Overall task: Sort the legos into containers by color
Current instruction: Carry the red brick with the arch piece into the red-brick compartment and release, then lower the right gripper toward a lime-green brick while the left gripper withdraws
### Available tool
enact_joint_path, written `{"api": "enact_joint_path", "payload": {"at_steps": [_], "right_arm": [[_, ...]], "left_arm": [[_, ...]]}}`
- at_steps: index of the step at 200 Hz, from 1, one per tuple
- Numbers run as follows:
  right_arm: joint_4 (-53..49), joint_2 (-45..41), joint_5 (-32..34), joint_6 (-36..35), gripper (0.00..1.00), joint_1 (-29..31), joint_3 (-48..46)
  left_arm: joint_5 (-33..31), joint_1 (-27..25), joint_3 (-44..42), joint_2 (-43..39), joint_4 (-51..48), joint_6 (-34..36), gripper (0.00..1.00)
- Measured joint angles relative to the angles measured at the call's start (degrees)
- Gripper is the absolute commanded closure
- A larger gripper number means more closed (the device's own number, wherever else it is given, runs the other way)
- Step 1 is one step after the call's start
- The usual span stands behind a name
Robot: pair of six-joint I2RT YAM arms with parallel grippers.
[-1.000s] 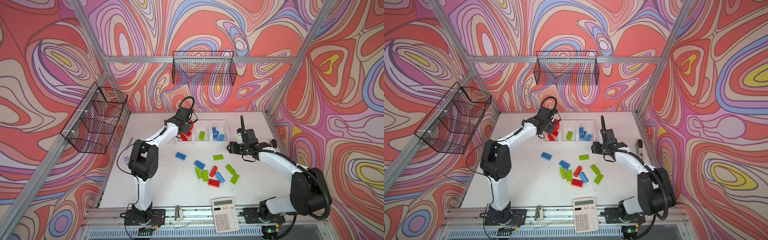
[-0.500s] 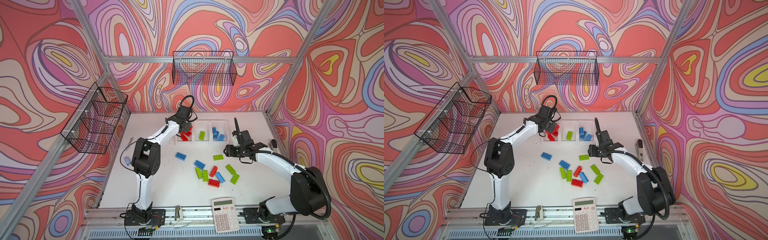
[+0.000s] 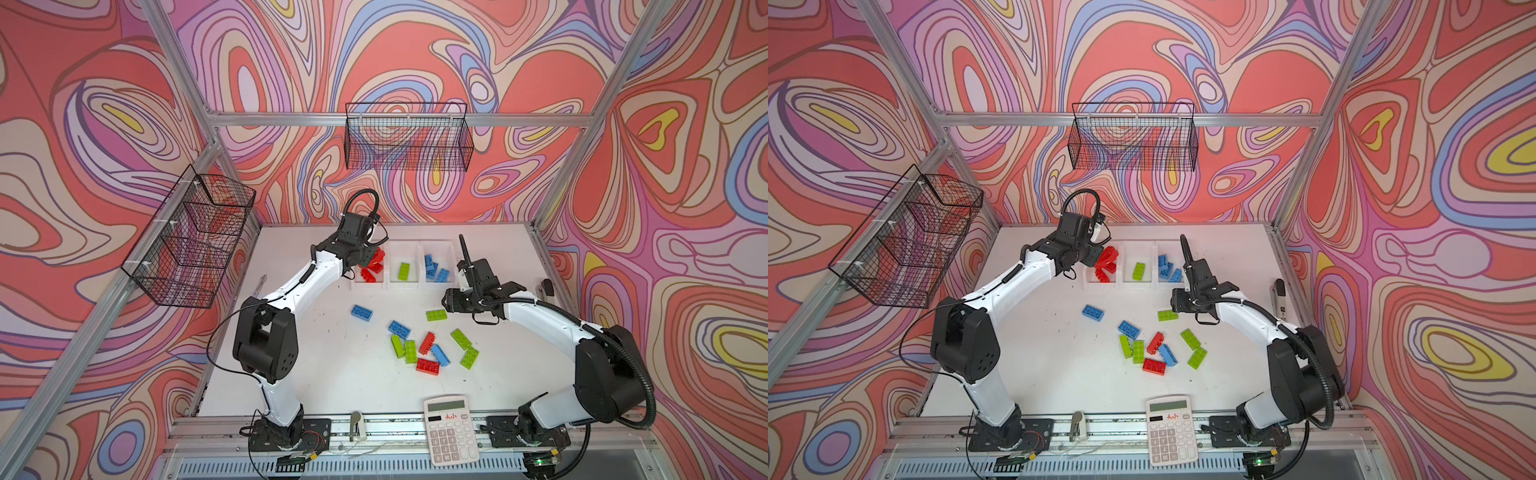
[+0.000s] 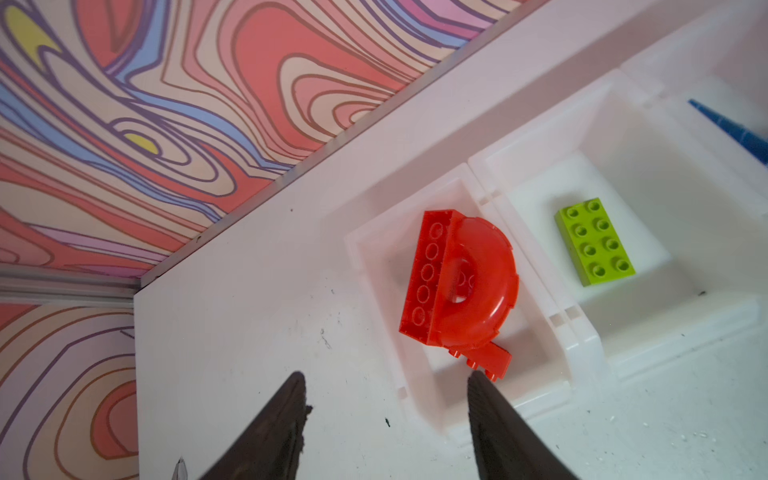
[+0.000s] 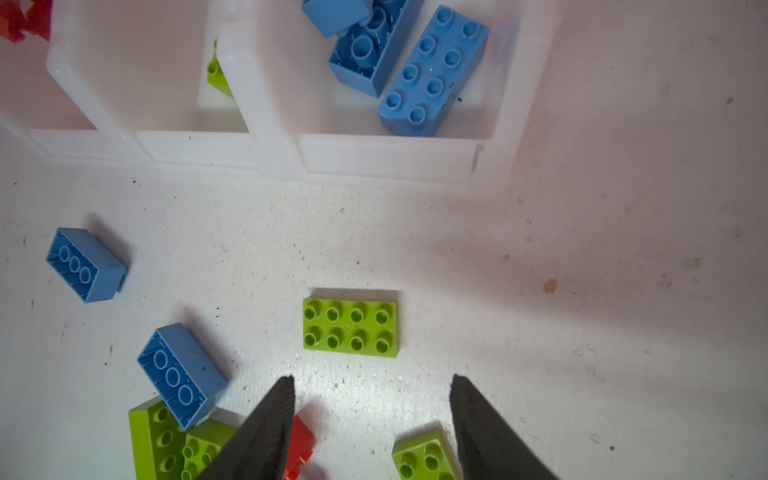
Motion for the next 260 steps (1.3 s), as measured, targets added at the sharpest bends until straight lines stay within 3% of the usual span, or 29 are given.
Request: {"api": "enact_joint_path", "payload": {"at_steps": [52, 82, 119, 147, 178, 220, 260], "right_arm": [[0.2, -0.02, 0.52, 0.98, 0.37, 0.11, 0.0], [0.22, -0.07, 0.85, 1.05, 0.37, 0.11, -0.02], [0.24, -0.15, 1.25, 1.22, 0.37, 0.11, -0.2], [0.42, -1.33, 1.92, 1.42, 0.38, 0.11, -1.2], [0.55, -2.34, 2.25, 1.64, 0.38, 0.11, -1.55], [0.61, -3.41, 3.02, 1.66, 0.38, 0.11, -1.66], [0.63, -3.52, 3.19, 1.73, 0.39, 0.11, -1.66]], "left_arm": [[1.75, -2.64, 1.68, 9.4, 0.0, 8.13, 0.36], [1.36, -3.34, 2.19, 11.85, 0.15, 11.82, 0.41], [-2.25, -3.26, 2.47, 12.79, 2.29, 17.62, 0.55], [-2.95, -2.84, 0.37, 12.61, 5.79, 22.36, 0.77], [-4.22, -2.36, -2.45, 11.15, 9.73, 27.19, 0.83], [-3.37, -1.46, -9.77, 6.64, 14.56, 31.43, 0.8], [-0.92, -1.44, -15.98, 3.72, 18.78, 37.29, 0.48]]}}
